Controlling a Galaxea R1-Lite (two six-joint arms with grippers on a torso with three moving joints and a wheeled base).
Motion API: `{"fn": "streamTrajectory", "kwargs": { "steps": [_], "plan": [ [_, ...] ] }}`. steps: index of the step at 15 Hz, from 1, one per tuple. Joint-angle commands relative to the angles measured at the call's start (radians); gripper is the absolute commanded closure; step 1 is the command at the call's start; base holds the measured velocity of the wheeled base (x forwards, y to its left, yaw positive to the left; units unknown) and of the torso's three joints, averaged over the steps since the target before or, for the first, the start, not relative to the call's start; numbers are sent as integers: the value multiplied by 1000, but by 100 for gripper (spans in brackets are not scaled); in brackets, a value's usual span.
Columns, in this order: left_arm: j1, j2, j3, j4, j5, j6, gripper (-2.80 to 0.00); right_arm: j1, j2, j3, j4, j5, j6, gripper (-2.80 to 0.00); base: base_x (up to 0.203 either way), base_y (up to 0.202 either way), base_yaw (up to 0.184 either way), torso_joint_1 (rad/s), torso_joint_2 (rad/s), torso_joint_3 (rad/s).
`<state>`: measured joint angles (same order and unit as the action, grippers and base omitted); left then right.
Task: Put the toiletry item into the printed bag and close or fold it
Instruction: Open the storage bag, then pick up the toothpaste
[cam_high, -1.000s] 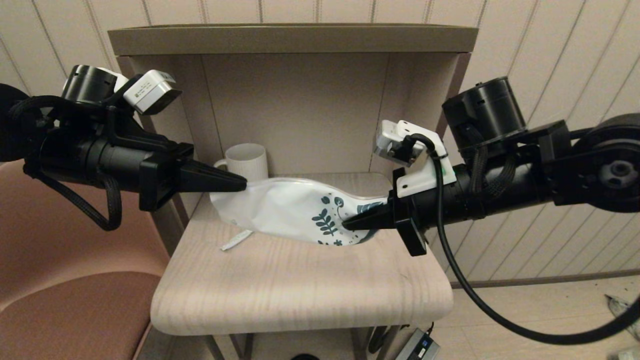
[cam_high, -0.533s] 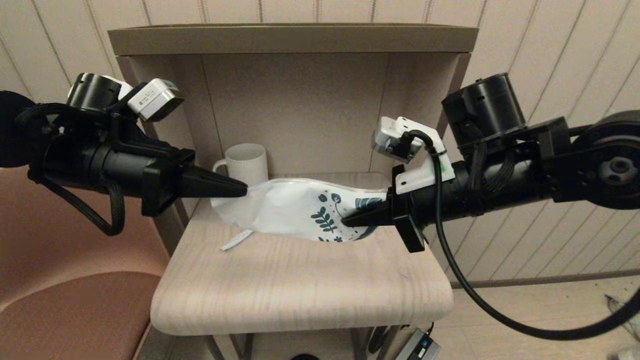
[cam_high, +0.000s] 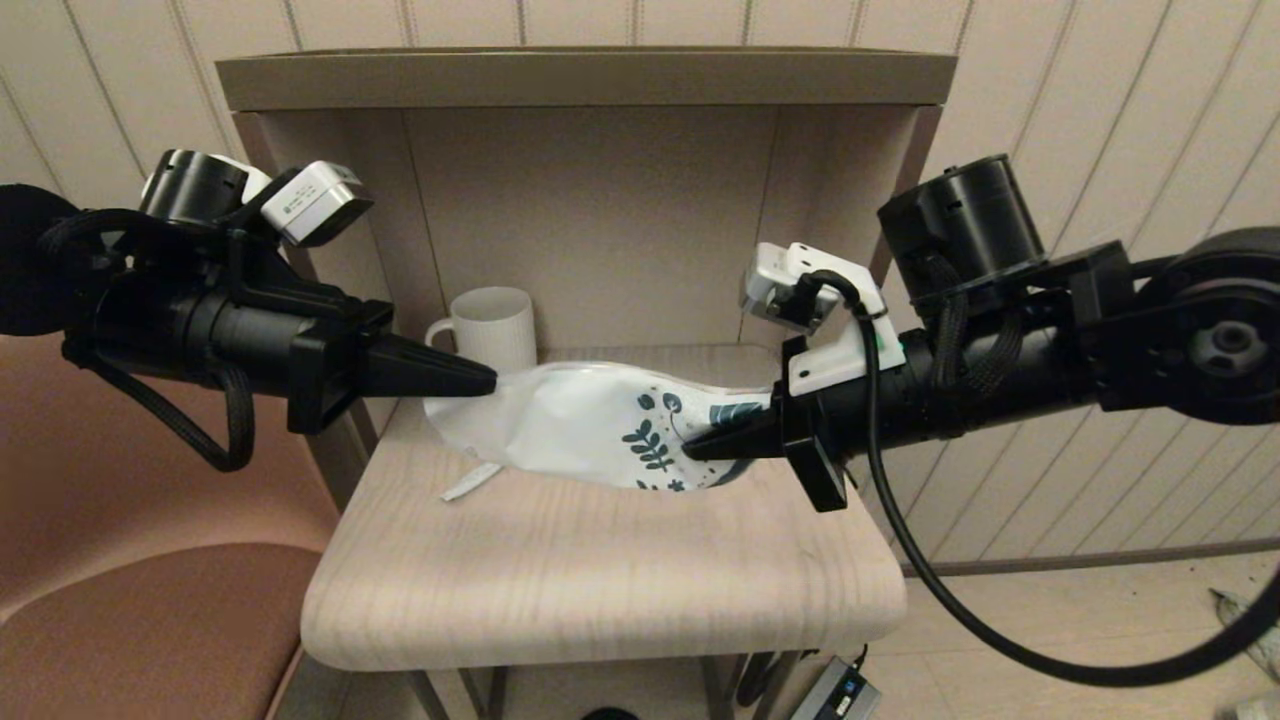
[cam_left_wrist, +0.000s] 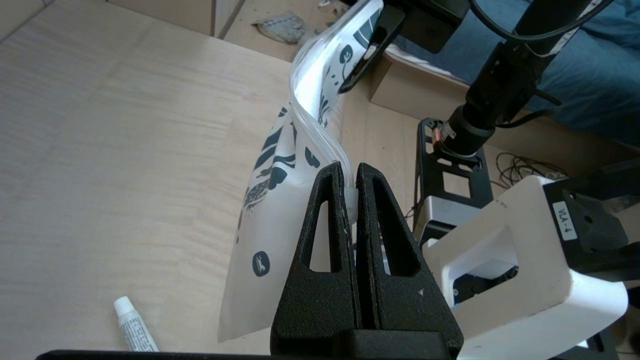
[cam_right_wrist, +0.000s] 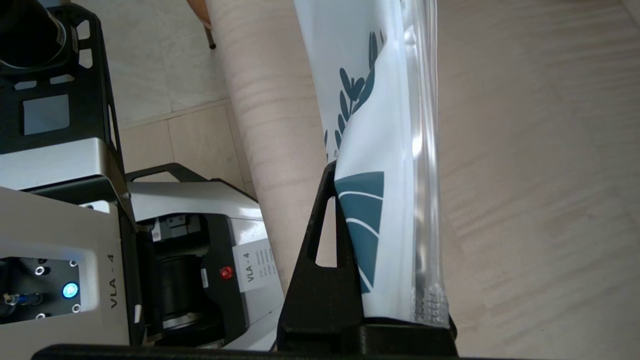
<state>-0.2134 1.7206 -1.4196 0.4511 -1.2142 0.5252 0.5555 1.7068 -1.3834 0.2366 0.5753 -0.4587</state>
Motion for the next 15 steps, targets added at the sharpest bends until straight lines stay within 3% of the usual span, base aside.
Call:
{"fn": "streamTrajectory", "kwargs": {
  "steps": [1, 2, 9, 13, 15],
  "plan": [
    [-2, -2, 7, -1, -7, 10, 0, 1, 1, 0, 1, 5, -5, 0, 0, 0, 0, 0, 0, 0],
    [-14, -8, 8, -2, -5, 8, -280, 1, 0, 0, 1, 5, -5, 0, 0, 0, 0, 0, 0, 0],
    [-3, -2, -27, -37, -6, 0, -280, -5, -23, 26, 0, 9, -6, 0, 0, 0, 0, 0, 0, 0],
    [183, 1, 9, -23, -20, -15, -280, -6, -99, 37, 1, 13, 10, 0, 0, 0, 0, 0, 0, 0],
    [238, -4, 64, -22, -30, -12, -280, -6, -134, 35, 1, 14, 24, 0, 0, 0, 0, 0, 0, 0]
  ]
}}
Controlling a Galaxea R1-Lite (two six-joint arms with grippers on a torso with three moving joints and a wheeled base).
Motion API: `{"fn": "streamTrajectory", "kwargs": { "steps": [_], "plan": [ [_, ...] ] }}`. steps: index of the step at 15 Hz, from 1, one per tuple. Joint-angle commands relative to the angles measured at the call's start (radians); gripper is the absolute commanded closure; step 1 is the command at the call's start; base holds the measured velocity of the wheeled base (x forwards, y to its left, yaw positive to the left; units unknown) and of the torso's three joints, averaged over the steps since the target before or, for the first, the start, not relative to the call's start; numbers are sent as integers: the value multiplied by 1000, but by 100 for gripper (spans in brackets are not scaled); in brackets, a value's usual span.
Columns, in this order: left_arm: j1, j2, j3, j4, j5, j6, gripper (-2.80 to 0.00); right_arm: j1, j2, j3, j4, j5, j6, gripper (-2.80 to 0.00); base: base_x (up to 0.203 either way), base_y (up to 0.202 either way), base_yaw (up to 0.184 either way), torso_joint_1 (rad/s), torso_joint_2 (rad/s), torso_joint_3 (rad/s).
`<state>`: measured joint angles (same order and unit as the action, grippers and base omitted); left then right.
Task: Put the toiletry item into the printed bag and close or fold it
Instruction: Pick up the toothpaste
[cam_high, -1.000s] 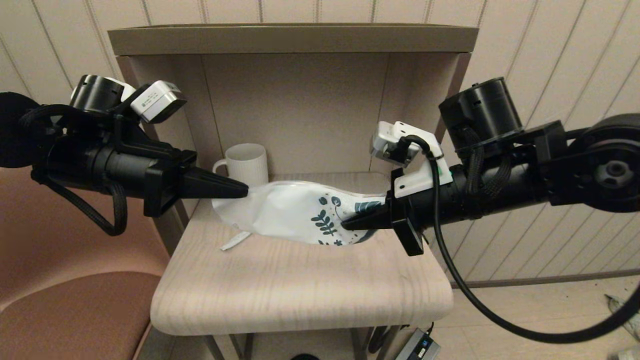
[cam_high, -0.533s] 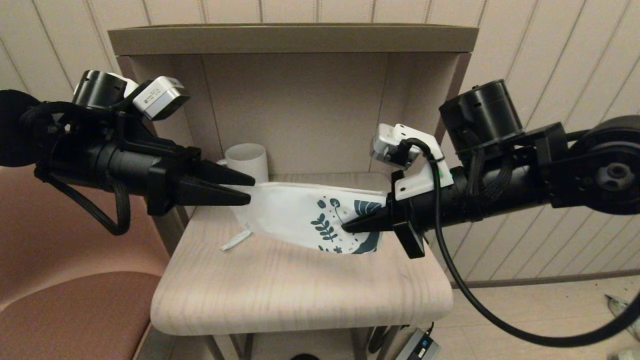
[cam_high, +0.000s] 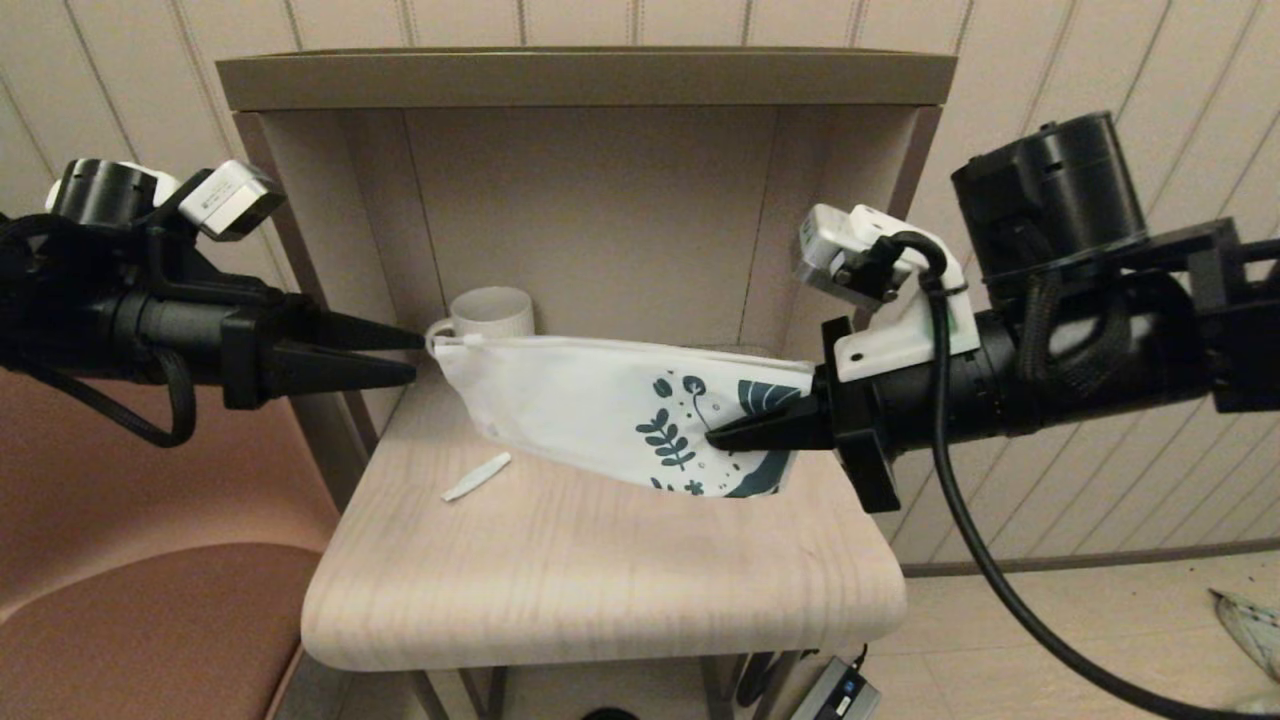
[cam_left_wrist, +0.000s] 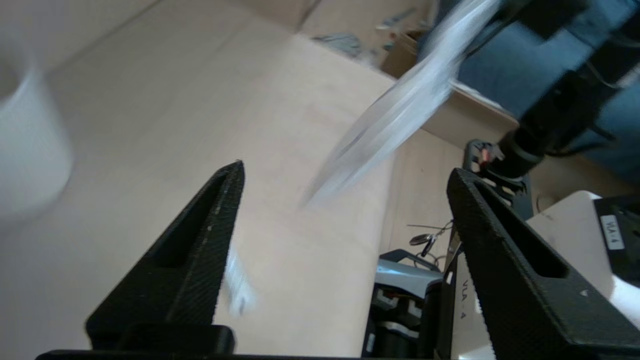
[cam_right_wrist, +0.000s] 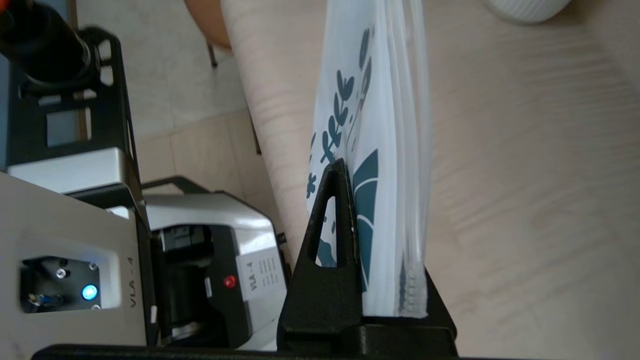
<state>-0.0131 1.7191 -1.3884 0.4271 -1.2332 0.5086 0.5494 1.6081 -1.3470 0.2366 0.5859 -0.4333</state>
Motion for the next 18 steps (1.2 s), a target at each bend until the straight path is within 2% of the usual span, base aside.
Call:
{"fn": "streamTrajectory", "kwargs": {
  "steps": [1, 5, 8, 12, 13, 14, 18],
  "plan": [
    [53, -7, 51, -2, -26, 6, -280, 0, -48, -1, 3, 3, 5, 0, 0, 0, 0, 0, 0, 0],
    [41, -5, 84, -2, -74, 8, -280, 4, -56, -6, 3, 5, 29, 0, 0, 0, 0, 0, 0, 0],
    [-20, 10, 83, -5, -72, 6, -280, 7, -51, -12, 3, 5, 45, 0, 0, 0, 0, 0, 0, 0],
    [-66, 22, 46, -7, -72, -1, -280, 9, -48, -11, 3, 5, 47, 0, 0, 0, 0, 0, 0, 0],
    [-67, 22, 45, -8, -72, -1, -219, 11, -48, -9, 3, 3, 47, 0, 0, 0, 0, 0, 0, 0],
    [-67, 22, 42, -8, -72, -1, 0, 11, -50, -9, 3, 3, 47, 0, 0, 0, 0, 0, 0, 0],
    [-67, 26, 43, -10, -72, 1, 0, 12, -48, -1, 1, 5, 45, 0, 0, 0, 0, 0, 0, 0]
  ]
}}
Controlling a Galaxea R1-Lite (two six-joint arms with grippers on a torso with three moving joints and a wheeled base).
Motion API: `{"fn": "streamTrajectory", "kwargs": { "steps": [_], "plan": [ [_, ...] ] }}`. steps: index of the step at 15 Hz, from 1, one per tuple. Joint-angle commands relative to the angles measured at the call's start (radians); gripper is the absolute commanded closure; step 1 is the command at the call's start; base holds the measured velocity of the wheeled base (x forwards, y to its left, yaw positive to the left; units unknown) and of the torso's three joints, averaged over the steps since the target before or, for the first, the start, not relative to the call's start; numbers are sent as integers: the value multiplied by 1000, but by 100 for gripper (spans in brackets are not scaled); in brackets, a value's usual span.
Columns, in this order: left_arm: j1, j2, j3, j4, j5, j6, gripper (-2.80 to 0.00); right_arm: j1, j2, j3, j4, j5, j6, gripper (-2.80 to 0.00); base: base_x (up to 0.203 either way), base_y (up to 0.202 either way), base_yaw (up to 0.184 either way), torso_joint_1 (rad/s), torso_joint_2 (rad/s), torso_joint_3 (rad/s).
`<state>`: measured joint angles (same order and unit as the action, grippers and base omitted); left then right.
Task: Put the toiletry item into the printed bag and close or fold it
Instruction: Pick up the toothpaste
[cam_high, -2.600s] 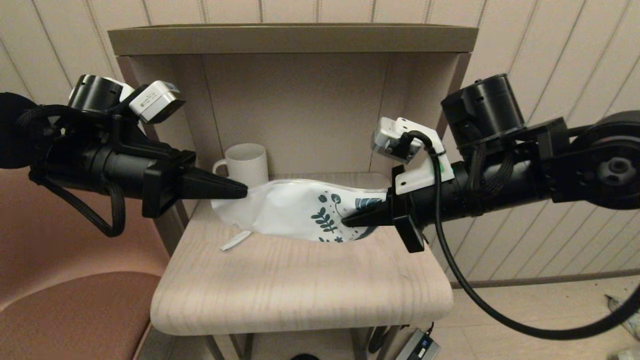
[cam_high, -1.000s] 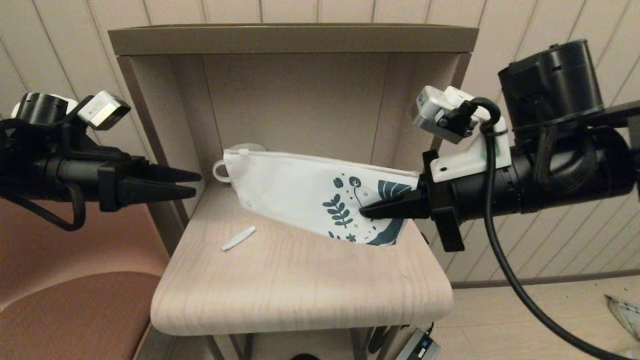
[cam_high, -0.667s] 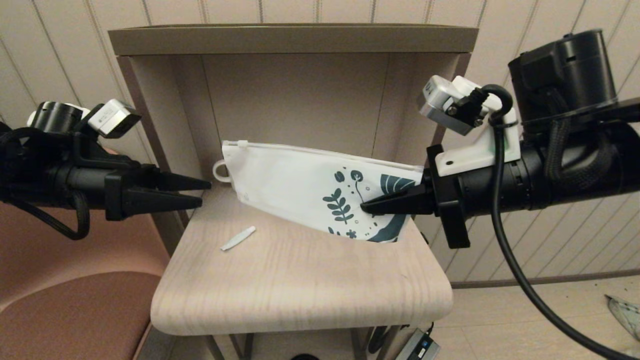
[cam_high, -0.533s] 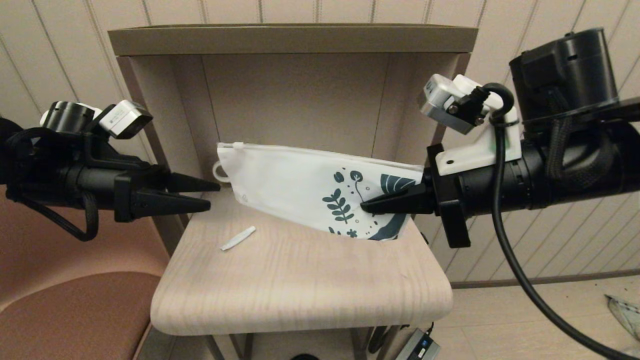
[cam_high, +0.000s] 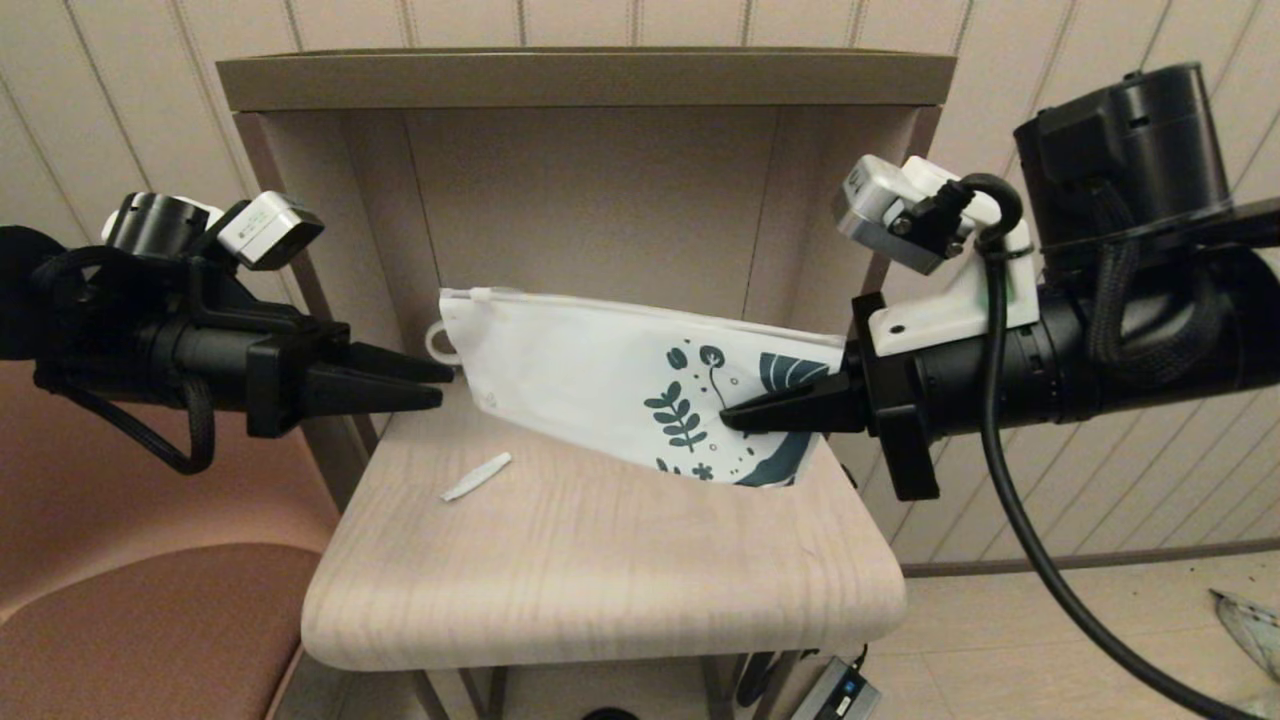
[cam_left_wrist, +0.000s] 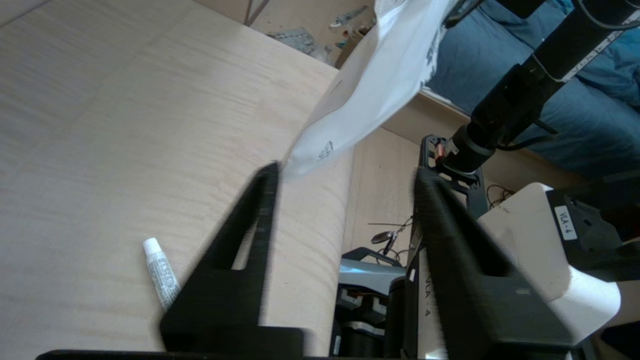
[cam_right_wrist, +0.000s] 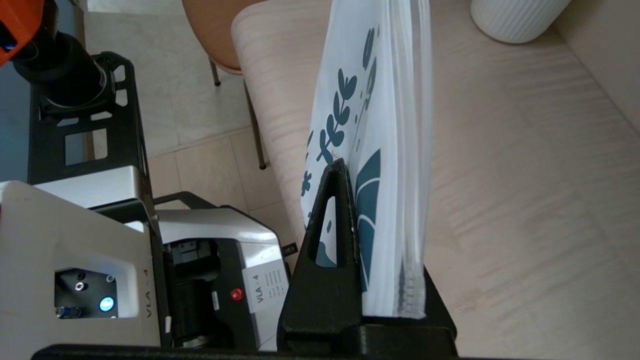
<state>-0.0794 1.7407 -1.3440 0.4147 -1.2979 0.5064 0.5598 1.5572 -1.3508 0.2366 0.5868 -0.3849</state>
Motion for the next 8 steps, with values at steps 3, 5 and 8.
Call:
{"fn": "streamTrajectory", "kwargs": {
  "steps": [3, 5, 8],
  "plan": [
    [0, 7, -3, 1, -8, 6, 0, 0, 3, 4, 1, 4, -3, 0, 0, 0, 0, 0, 0, 0],
    [0, 15, -6, -1, -8, 8, 0, 0, 1, 6, 1, 4, -3, 0, 0, 0, 0, 0, 0, 0],
    [0, 24, -10, -4, -5, 3, 0, 2, 0, 7, 1, 4, -3, 0, 0, 0, 0, 0, 0, 0]
  ]
}}
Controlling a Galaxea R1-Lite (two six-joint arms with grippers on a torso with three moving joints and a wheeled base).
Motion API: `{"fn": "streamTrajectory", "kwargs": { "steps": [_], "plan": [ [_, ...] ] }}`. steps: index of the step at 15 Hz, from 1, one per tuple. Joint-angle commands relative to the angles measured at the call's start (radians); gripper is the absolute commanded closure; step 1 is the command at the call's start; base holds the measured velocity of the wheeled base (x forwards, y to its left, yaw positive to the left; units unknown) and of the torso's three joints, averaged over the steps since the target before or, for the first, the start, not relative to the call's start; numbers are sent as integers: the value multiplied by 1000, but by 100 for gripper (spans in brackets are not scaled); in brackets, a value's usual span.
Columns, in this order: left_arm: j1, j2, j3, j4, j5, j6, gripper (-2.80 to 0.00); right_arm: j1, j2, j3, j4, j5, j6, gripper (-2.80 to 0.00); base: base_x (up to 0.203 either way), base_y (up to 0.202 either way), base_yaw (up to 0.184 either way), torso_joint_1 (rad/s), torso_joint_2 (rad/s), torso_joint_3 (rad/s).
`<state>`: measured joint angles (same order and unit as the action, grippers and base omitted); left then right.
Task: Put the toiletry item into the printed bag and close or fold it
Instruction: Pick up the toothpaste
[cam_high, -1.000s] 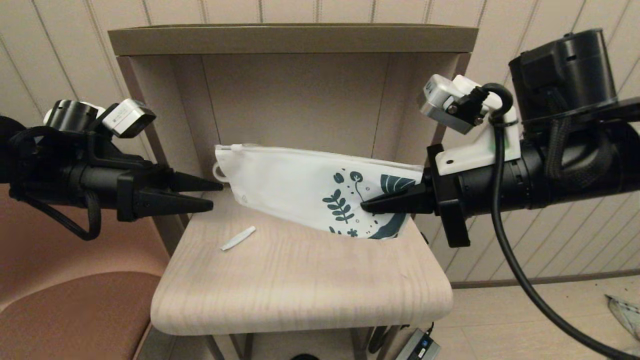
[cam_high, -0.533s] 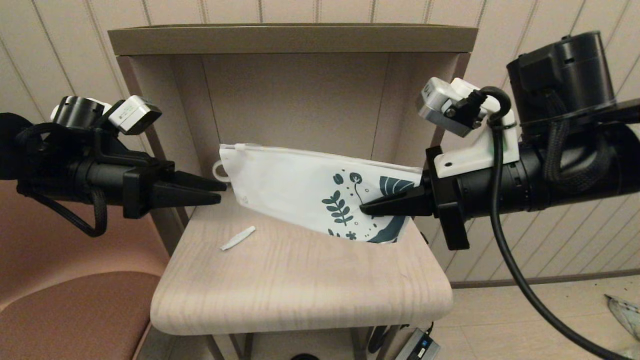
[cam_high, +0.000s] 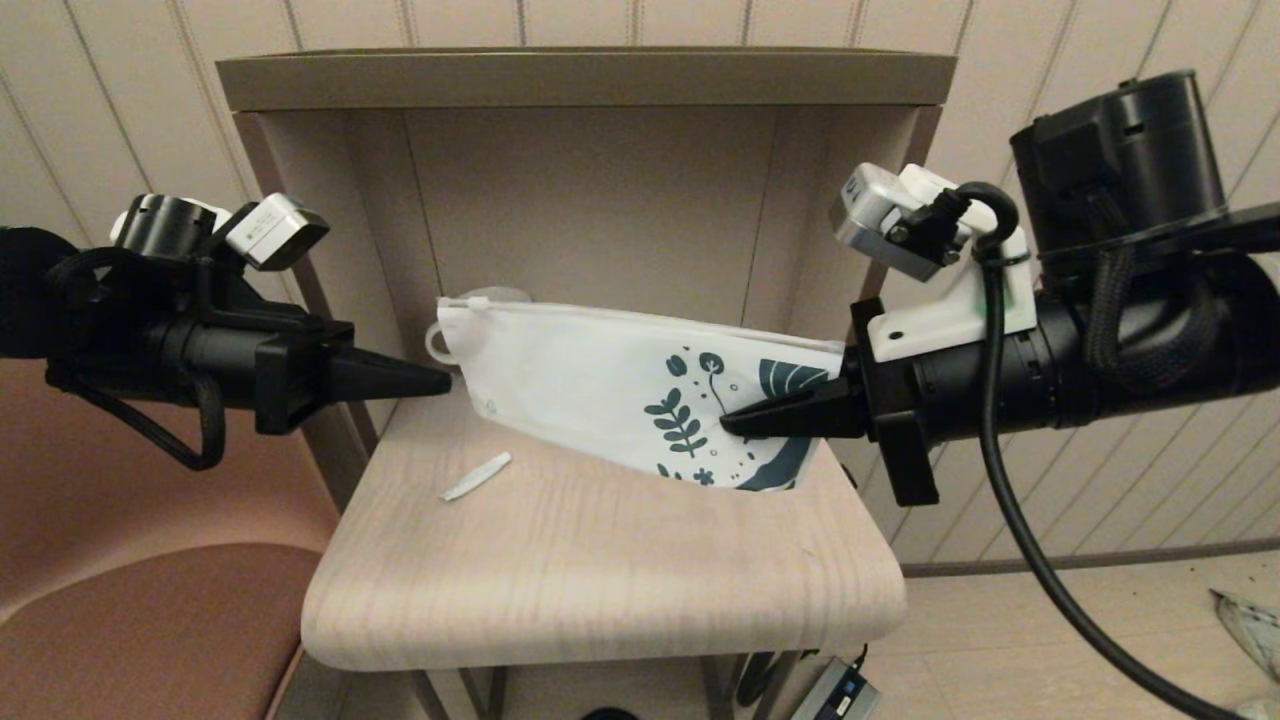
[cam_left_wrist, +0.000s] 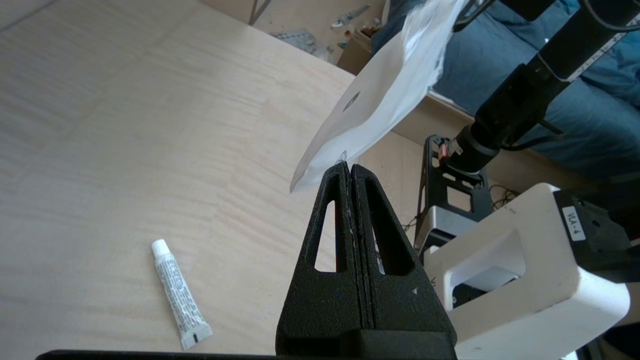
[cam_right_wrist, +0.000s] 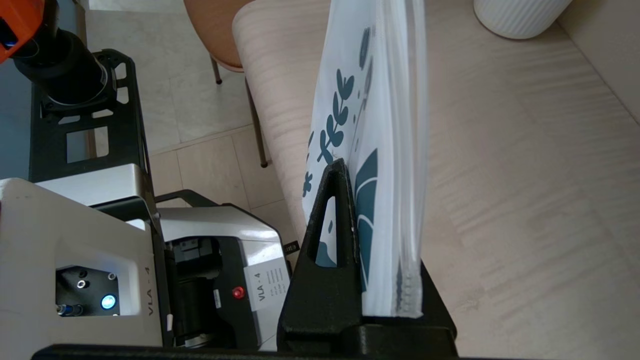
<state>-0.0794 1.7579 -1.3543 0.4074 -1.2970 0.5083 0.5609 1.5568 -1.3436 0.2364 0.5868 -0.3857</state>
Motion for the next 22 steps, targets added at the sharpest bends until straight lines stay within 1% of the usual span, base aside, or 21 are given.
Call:
{"fn": "streamTrajectory", "kwargs": {
  "steps": [1, 7, 9, 12, 15, 22],
  "plan": [
    [0, 5, 3, 2, -6, 1, -280, 2, -1, 0, 1, 4, -2, 0, 0, 0, 0, 0, 0, 0],
    [0, 25, -20, 2, -8, -4, -280, 11, -1, 13, 3, 4, -1, 0, 0, 0, 0, 0, 0, 0],
    [-1, 29, -24, 2, -8, -5, -280, 37, 2, 21, 3, 4, 2, 0, 0, 0, 0, 0, 0, 0],
    [-16, 32, -29, 2, -8, -8, -280, 54, 5, 18, 3, 1, 6, 0, 0, 0, 0, 0, 0, 0],
    [-57, 22, -16, 2, -8, -11, -280, 53, 27, -4, 3, 0, 17, 0, 0, 0, 0, 0, 0, 0],
    [-83, -6, 15, 2, -10, -5, -280, 53, 39, -6, 1, 1, 18, 0, 0, 0, 0, 0, 0, 0]
  ]
}}
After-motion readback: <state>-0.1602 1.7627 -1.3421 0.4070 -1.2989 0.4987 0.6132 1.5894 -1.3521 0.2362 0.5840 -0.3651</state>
